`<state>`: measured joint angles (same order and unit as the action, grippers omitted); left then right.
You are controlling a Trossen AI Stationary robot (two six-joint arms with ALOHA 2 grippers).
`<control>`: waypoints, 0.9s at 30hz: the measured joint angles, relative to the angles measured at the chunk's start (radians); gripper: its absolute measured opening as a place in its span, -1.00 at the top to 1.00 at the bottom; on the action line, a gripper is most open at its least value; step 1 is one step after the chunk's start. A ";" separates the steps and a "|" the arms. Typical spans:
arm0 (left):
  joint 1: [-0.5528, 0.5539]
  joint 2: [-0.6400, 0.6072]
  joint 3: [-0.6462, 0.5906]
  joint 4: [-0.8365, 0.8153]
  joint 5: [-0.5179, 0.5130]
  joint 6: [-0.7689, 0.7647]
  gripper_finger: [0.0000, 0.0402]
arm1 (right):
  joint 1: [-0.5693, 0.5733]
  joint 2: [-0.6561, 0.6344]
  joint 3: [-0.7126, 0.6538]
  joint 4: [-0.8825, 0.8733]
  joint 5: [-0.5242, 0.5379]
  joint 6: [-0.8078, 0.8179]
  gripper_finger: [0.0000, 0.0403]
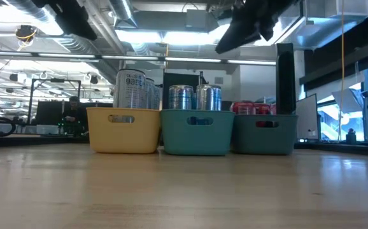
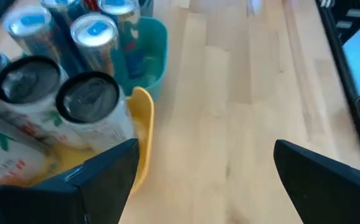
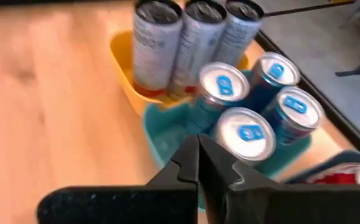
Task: Sort soda cans
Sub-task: Put the left red-white soda can into the blue bin
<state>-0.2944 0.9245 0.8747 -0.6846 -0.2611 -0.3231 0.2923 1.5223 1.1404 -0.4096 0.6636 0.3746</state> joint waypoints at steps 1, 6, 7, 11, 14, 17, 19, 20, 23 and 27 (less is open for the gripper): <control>-0.002 0.000 0.000 -0.003 0.009 -0.019 -0.79 | 0.011 0.000 0.000 0.012 0.001 0.011 0.99; 0.012 0.000 0.000 -0.003 -0.012 0.092 -0.79 | 0.051 0.001 0.000 0.035 0.032 0.061 0.99; 0.015 -0.001 0.000 -0.006 -0.014 0.113 -0.79 | 0.056 0.001 0.000 0.041 0.043 0.063 0.99; 0.022 0.008 0.000 0.009 -0.020 0.131 -0.79 | 0.063 0.001 0.000 0.047 0.053 0.063 0.99; 0.019 0.029 0.000 0.042 -0.017 0.226 -0.79 | 0.062 0.001 0.000 0.048 0.051 0.066 0.99; -0.010 0.051 0.007 0.043 -0.005 0.276 -0.79 | 0.062 0.001 0.000 0.047 0.044 0.085 0.99; -0.041 0.064 0.014 0.009 0.000 0.275 -0.79 | 0.069 0.001 0.000 0.047 0.033 0.100 0.99; -0.059 0.067 0.020 -0.025 -0.001 0.259 -0.79 | 0.070 0.001 0.000 0.047 0.029 0.103 0.99; -0.130 0.071 0.045 -0.143 0.007 0.146 -0.79 | 0.087 0.001 0.000 0.047 0.024 0.104 0.99; -0.219 0.063 0.053 -0.246 0.149 -0.076 -0.79 | 0.105 0.001 0.000 0.047 0.047 0.119 0.99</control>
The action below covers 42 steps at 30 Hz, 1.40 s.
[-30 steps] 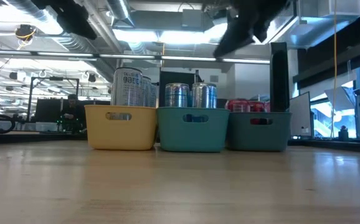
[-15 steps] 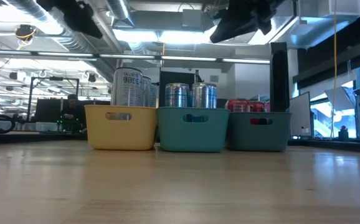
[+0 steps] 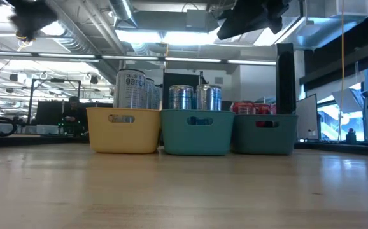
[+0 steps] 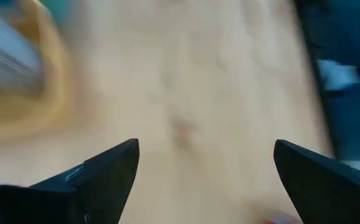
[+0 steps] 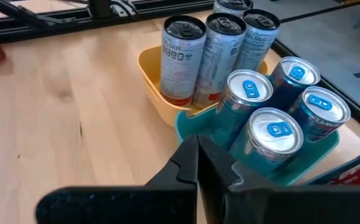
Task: Sort soda cans
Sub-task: Put the left red-white soda can into the blue bin
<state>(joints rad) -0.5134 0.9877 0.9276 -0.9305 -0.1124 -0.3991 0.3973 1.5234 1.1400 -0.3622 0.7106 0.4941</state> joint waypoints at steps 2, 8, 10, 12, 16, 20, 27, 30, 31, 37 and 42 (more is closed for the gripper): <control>-0.031 -0.004 0.000 -0.008 0.079 -0.108 -0.79 | 0.003 0.000 0.000 0.000 0.014 0.004 0.99; -0.131 -0.004 0.000 -0.005 0.175 -0.306 -0.79 | 0.002 0.000 0.000 0.001 0.021 0.006 0.99; -0.168 -0.003 0.000 -0.004 0.177 -0.330 -0.79 | 0.002 0.000 0.000 0.001 0.025 0.006 0.99; -0.201 -0.004 0.000 -0.002 0.177 -0.394 -0.79 | 0.002 0.000 0.000 0.001 0.031 0.009 0.99; -0.259 -0.003 0.000 -0.002 0.180 -0.543 -0.79 | 0.002 0.000 0.000 -0.001 0.031 0.025 0.99; -0.318 0.011 0.000 -0.002 0.180 -0.605 -0.79 | 0.002 0.000 0.000 -0.001 0.031 0.025 0.99; -0.445 0.097 0.000 -0.002 0.179 -0.718 -0.79 | 0.002 0.000 0.000 -0.008 0.031 0.023 0.99; -0.508 0.131 0.000 -0.009 0.180 -0.784 -0.79 | 0.002 0.001 0.000 -0.008 0.031 0.022 0.99; -0.525 0.142 0.000 -0.011 0.180 -0.808 -0.79 | 0.002 0.001 0.000 -0.008 0.031 0.022 0.99; -0.612 0.210 0.000 0.011 0.155 -0.905 -0.79 | 0.002 0.001 0.000 -0.007 0.030 0.001 0.99; -0.653 0.279 -0.001 0.016 0.134 -0.926 -0.79 | 0.002 0.001 -0.001 -0.007 0.030 -0.002 0.99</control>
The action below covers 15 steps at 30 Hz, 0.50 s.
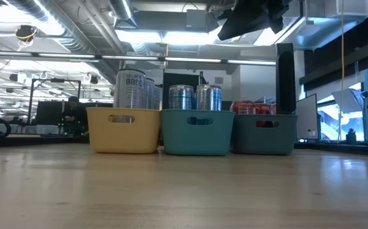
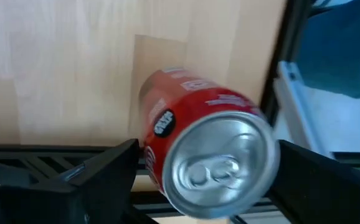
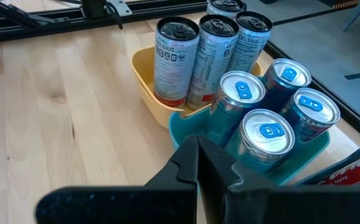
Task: Sort soda cans
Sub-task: Put the left red-white soda can into the blue bin
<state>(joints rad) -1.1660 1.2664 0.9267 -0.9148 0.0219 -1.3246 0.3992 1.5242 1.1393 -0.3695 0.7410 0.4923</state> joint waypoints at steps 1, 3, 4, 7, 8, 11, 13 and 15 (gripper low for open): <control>-0.005 0.013 0.000 -0.003 0.000 -0.003 -0.79 | 0.000 0.000 0.000 0.000 0.000 0.000 0.99; -0.013 0.040 0.000 -0.008 -0.001 -0.009 -0.79 | 0.000 0.000 0.000 0.000 0.000 0.000 0.99; -0.017 0.052 0.000 -0.006 -0.003 -0.008 -0.79 | 0.000 0.000 0.000 -0.001 0.000 0.000 0.99; -0.019 0.086 0.000 -0.018 -0.008 -0.008 -0.79 | 0.000 0.000 0.000 0.000 0.006 0.004 0.99; -0.019 0.097 0.001 -0.026 -0.008 -0.007 -0.79 | 0.000 0.000 0.000 0.000 0.010 0.005 0.99; -0.019 0.120 0.000 -0.047 -0.011 -0.003 -0.74 | 0.000 0.000 0.000 0.000 0.012 0.007 0.99; -0.019 0.132 0.001 -0.053 -0.013 0.012 -0.64 | 0.000 0.000 0.000 0.000 0.006 0.026 0.99; -0.012 0.135 0.002 -0.064 -0.019 0.029 -0.53 | 0.000 0.000 0.000 0.001 -0.015 0.035 0.99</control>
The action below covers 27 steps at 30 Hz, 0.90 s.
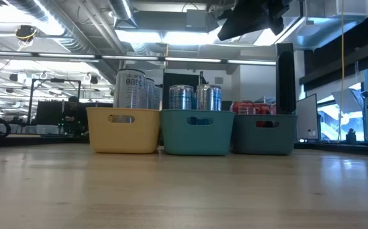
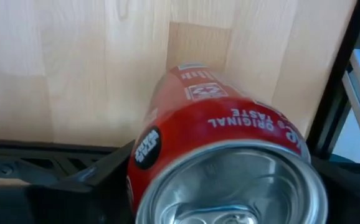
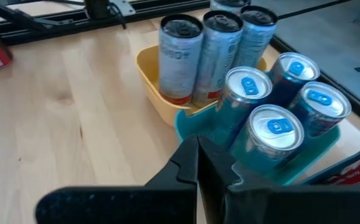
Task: Sort soda cans
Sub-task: Put the left red-white soda can into the blue bin
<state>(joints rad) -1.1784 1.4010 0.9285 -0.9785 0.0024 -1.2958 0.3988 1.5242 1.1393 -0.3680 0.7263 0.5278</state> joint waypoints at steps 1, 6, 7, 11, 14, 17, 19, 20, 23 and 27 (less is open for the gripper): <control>0.006 0.000 0.001 -0.004 -0.002 0.010 -0.49 | 0.000 0.000 0.000 0.001 -0.008 0.000 0.99; 0.071 -0.013 0.007 -0.051 -0.016 0.026 -0.49 | 0.000 0.000 0.000 0.003 -0.022 0.000 0.99; 0.090 -0.018 0.015 -0.070 -0.019 0.028 -0.49 | 0.000 0.000 0.000 0.007 -0.035 -0.001 0.99; 0.185 -0.045 0.077 -0.164 -0.031 0.123 -0.49 | -0.011 0.000 0.000 0.054 -0.055 -0.022 0.99; 0.269 -0.063 0.128 -0.233 -0.089 0.212 -0.49 | -0.040 0.000 0.000 0.107 -0.074 -0.046 0.99; 0.351 -0.067 0.192 -0.250 -0.135 0.310 -0.49 | -0.059 0.000 0.000 0.138 -0.135 -0.031 0.94; 0.409 -0.067 0.232 -0.268 -0.165 0.389 -0.49 | -0.068 0.000 0.000 0.147 -0.191 -0.010 0.84; 0.440 -0.067 0.252 -0.272 -0.181 0.434 -0.49 | -0.066 0.003 0.000 0.145 -0.202 -0.002 0.77; 0.541 -0.067 0.307 -0.252 -0.233 0.571 -0.49 | -0.065 0.008 0.000 0.148 -0.206 0.006 0.52; 0.682 -0.068 0.349 -0.172 -0.262 0.740 -0.49 | -0.065 0.018 0.000 0.161 -0.274 0.011 0.24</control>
<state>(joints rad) -0.4963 1.3331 1.2779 -1.1509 -0.2592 -0.5558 0.3340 1.5419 1.1393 -0.2067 0.4519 0.5384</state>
